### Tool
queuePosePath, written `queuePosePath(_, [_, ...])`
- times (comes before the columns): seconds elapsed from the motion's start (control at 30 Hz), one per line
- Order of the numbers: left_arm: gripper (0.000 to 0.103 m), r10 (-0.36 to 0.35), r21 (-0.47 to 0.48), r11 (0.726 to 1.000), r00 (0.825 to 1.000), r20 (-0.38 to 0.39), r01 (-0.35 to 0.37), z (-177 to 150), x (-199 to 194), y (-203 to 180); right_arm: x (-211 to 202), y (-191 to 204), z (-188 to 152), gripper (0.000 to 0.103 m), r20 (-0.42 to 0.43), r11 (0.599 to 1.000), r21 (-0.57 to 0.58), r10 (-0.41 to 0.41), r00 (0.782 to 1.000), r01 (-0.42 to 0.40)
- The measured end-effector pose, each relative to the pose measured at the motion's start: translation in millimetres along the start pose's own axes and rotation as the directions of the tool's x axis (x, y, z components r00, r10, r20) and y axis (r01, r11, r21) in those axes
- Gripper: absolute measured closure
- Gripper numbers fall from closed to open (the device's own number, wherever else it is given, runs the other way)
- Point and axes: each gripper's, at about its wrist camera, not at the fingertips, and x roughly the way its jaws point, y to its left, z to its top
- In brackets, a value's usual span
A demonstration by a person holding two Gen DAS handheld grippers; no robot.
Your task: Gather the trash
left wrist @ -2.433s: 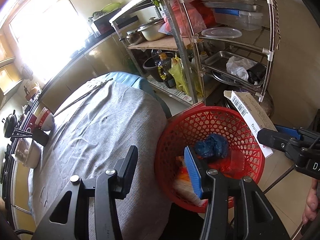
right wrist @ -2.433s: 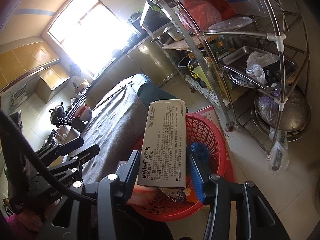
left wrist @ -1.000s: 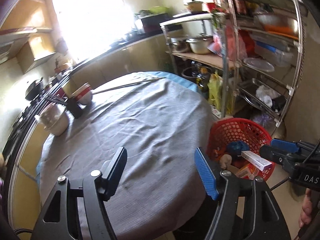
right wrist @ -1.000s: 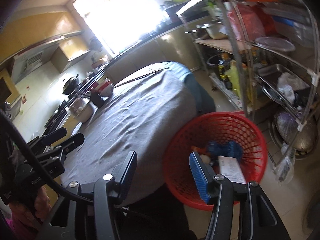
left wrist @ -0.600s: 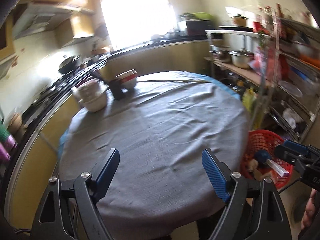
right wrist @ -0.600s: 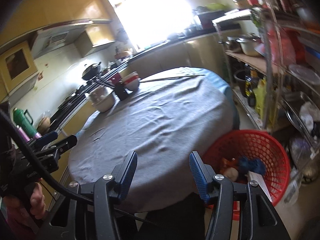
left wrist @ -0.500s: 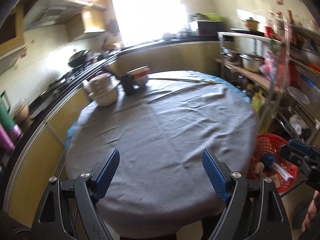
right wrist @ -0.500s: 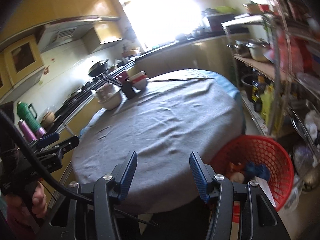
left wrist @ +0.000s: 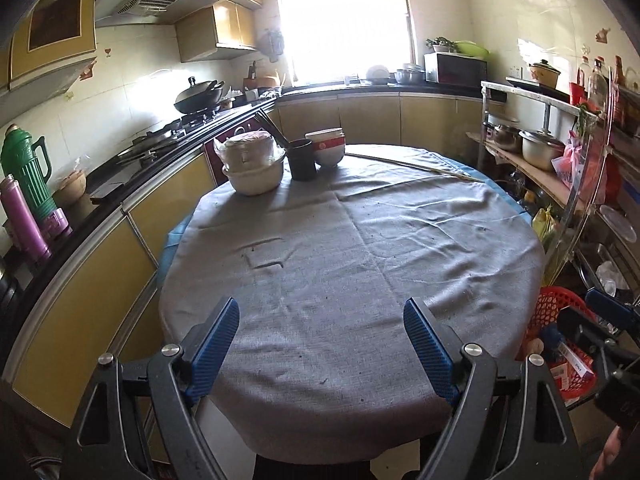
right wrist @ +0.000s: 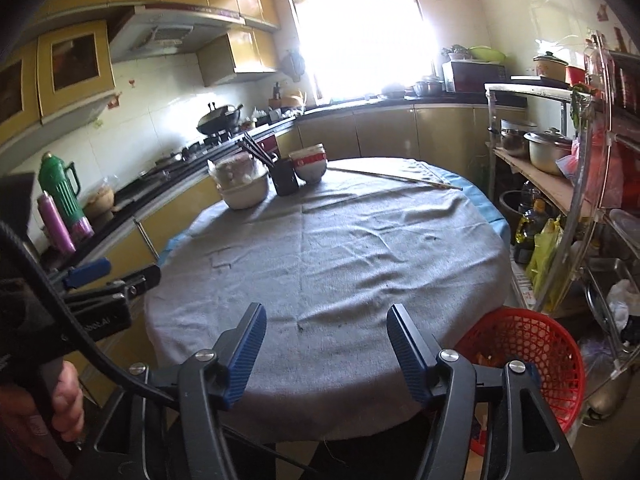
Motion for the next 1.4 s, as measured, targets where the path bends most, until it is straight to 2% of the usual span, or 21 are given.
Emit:
queuePosePath(0.7, [0.018, 0.035, -0.116, 0.993, 0.999, 0.015, -0.033, -2, -7, 35, -5, 27, 6, 0.037, 0.011, 0.999, -0.040, -0.015, 1.000, 0.016])
queuePosePath(1.4, [0.018, 0.027, -0.132, 0.991, 1.000, 0.013, -0.025, 0, -7, 39, -13, 40, 10, 0.037, 0.031, 0.998, -0.060, -0.021, 0.999, 0.023])
